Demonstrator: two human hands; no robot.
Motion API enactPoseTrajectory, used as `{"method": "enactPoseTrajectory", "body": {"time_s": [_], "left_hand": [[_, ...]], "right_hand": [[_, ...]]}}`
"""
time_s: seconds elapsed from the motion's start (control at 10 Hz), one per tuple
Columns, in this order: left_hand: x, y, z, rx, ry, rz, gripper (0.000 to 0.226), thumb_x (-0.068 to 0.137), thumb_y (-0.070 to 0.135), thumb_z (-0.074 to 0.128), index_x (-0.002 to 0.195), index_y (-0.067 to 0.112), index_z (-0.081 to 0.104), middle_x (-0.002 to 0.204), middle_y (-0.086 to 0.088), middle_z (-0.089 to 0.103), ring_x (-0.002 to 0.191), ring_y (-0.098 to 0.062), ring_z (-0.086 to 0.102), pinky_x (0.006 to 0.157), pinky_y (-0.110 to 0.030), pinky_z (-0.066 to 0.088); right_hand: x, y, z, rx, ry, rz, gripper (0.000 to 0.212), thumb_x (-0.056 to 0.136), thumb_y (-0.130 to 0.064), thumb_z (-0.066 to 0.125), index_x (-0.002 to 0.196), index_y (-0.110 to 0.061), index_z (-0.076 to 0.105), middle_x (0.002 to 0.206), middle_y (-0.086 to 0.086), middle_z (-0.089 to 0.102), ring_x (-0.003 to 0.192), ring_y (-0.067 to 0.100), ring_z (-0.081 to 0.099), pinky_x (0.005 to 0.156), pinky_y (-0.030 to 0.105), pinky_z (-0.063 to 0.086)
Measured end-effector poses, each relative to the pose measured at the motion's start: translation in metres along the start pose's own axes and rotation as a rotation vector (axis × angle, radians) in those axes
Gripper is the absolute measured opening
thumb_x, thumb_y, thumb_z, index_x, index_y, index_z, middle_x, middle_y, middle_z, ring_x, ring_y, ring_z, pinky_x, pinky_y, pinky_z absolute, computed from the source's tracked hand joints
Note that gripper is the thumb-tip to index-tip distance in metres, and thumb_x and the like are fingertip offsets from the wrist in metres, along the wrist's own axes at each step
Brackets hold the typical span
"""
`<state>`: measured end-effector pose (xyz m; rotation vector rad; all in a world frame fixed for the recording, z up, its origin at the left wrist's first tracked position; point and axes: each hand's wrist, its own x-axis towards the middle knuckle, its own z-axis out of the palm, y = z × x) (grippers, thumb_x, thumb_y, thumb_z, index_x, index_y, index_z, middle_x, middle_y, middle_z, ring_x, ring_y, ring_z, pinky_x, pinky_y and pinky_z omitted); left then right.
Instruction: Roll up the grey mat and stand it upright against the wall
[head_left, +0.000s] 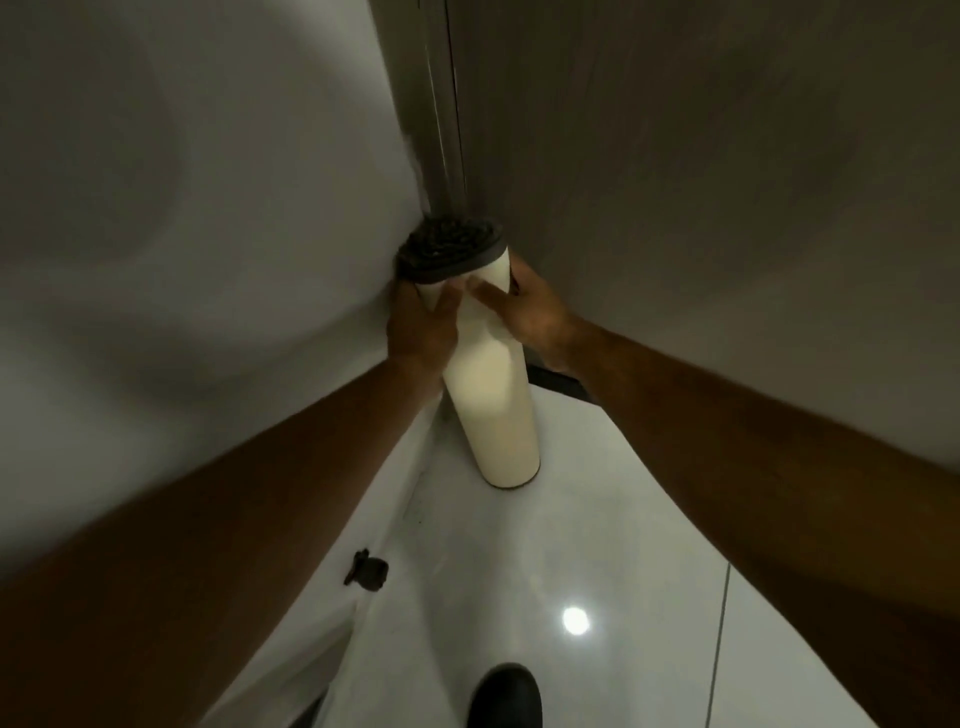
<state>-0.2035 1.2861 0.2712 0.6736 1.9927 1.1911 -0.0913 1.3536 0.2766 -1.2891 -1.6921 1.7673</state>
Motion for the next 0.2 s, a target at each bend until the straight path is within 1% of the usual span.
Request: {"method": "enactPoseTrajectory", "body": {"time_s": [0.1, 0.2], "left_hand": [[-0.006, 0.003, 0.0, -0.035, 0.018, -0.088, 0.057, 0.092, 0.034, 0.066, 0.139, 0.006, 0.048, 0.138, -0.017, 0.056, 0.124, -0.031, 0.056, 0.106, -0.046, 0.046], [-0.016, 0.01, 0.002, -0.035, 0.118, -0.147, 0.068, 0.089, 0.035, 0.07, 0.142, 0.002, 0.042, 0.142, -0.019, 0.051, 0.128, -0.032, 0.052, 0.107, -0.042, 0.045]], "right_hand": [[-0.012, -0.006, -0.002, -0.03, 0.029, 0.045, 0.046, 0.095, -0.031, 0.064, 0.137, -0.013, 0.053, 0.13, 0.012, 0.065, 0.115, 0.029, 0.064, 0.1, 0.047, 0.053], [-0.024, -0.013, -0.018, 0.024, 0.038, 0.033, 0.049, 0.093, -0.03, 0.067, 0.135, -0.009, 0.055, 0.132, 0.012, 0.064, 0.118, 0.026, 0.063, 0.102, 0.044, 0.053]]}}
